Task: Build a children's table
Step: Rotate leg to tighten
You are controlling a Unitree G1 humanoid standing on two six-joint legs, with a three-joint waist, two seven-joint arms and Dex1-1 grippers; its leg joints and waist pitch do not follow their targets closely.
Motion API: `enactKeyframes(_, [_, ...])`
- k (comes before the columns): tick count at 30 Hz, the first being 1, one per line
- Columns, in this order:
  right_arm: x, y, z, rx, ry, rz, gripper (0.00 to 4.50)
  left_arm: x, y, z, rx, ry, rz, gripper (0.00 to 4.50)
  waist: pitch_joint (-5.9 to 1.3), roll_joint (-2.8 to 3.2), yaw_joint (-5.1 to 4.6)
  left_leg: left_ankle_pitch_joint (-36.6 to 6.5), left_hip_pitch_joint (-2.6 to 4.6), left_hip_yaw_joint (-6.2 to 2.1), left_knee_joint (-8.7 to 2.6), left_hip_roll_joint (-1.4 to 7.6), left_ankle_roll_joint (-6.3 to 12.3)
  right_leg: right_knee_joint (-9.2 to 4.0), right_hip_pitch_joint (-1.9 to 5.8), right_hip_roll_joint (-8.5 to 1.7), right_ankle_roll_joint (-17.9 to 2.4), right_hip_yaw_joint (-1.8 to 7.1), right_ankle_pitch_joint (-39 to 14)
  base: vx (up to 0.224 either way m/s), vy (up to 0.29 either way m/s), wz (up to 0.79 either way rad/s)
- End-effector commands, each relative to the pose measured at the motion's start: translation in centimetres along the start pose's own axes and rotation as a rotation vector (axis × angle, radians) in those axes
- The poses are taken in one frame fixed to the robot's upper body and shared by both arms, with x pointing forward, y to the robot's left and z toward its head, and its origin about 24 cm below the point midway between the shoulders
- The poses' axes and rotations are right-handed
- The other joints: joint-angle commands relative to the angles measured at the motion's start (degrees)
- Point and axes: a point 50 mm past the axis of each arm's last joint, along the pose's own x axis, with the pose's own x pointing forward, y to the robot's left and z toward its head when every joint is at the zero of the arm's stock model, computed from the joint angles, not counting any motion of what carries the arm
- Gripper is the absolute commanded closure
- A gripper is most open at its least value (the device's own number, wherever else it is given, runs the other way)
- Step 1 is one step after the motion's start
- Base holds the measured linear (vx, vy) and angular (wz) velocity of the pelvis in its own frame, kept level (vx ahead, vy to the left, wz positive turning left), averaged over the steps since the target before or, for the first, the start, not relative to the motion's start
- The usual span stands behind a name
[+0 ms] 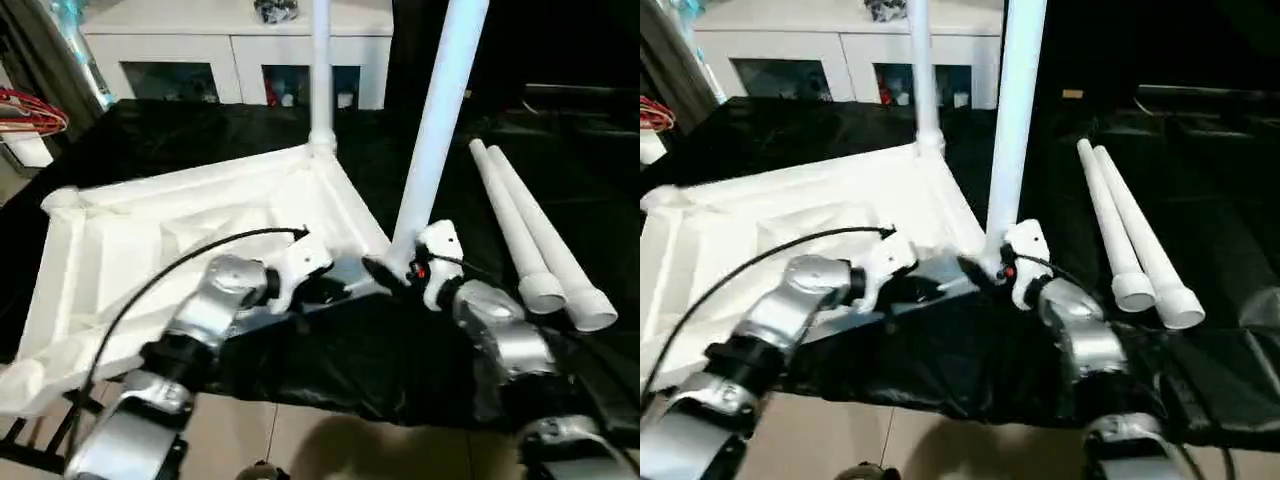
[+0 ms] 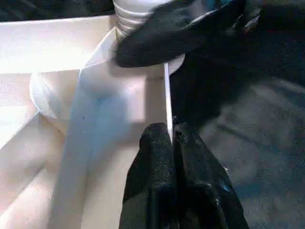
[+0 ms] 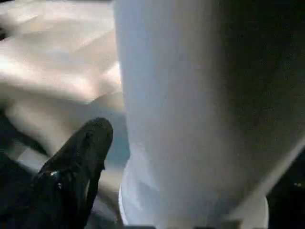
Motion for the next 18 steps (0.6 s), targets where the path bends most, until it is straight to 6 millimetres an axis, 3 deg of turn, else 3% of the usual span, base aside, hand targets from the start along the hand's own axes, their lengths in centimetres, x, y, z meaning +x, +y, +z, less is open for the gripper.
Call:
enactKeyframes(1, [0.8,2.3,0.1,-0.018,0.013,0.206,0.56,0.5,-0.6,1.5,0.082,-0.052,-0.098,4.5,-3.74,-0.48,0.25,-12.3,0.68,-0.84,-3.04,2.82,4.8,-3.64,3.07,-3.47,-12.9,2.22,-4.5,0.0,0.0,0.0])
enactKeyframes(5, [0.2,2.6,0.4,-0.029,0.013,0.284,0.56,0.1,-0.5,1.3,0.08,-0.046,-0.117,4.5,-3.55,-0.48,0.4,-14.0,0.84,-0.87,-3.24,2.9,4.48,-3.94,3.04,-3.5,-13.2,2.16,-7.9,0.0,0.0,0.0])
enactKeyframes(6, [-0.8,2.9,0.3,-0.056,0.044,0.407,0.56,-0.5,-0.3,1.2,0.072,-0.048,-0.154,4.5,-3.5,-0.96,0.66,-14.0,0.83,-0.86,-3.25,2.99,4.54,-3.94,3.06,-3.62,-13.0,2.27,-9.1,0.0,0.0,0.0])
enactKeyframes(8, [-1.5,3.0,0.0,-0.075,0.077,0.483,0.56,-1.0,-0.2,1.1,0.075,-0.046,-0.198,4.5,-3.51,-0.75,0.94,-14.0,0.85,-0.84,-3.19,3.03,4.84,-4.0,2.92,-3.67,-12.9,2.32,-9.7,0.0,0.0,0.0])
enactKeyframes(11, [-1.9,3.1,0.0,-0.068,0.082,0.523,0.88,-1.3,-0.3,1.0,0.079,-0.037,-0.233,4.5,-3.52,-1.01,1.3,-13.7,0.92,-0.8,-3.14,3.11,4.84,-3.97,2.77,-3.78,-13.1,2.38,-10.1,0.0,0.0,0.0])
enactKeyframes(18, [-2.8,3.8,0.0,-0.04,0.106,0.628,1.43,-1.8,-0.3,0.4,0.084,0.019,-0.311,4.5,-3.58,-0.75,1.97,-13.1,0.98,-0.9,-3.09,3.17,4.75,-3.86,2.77,-3.77,-13.2,2.42,-9.7,0.0,0.0,0.0])
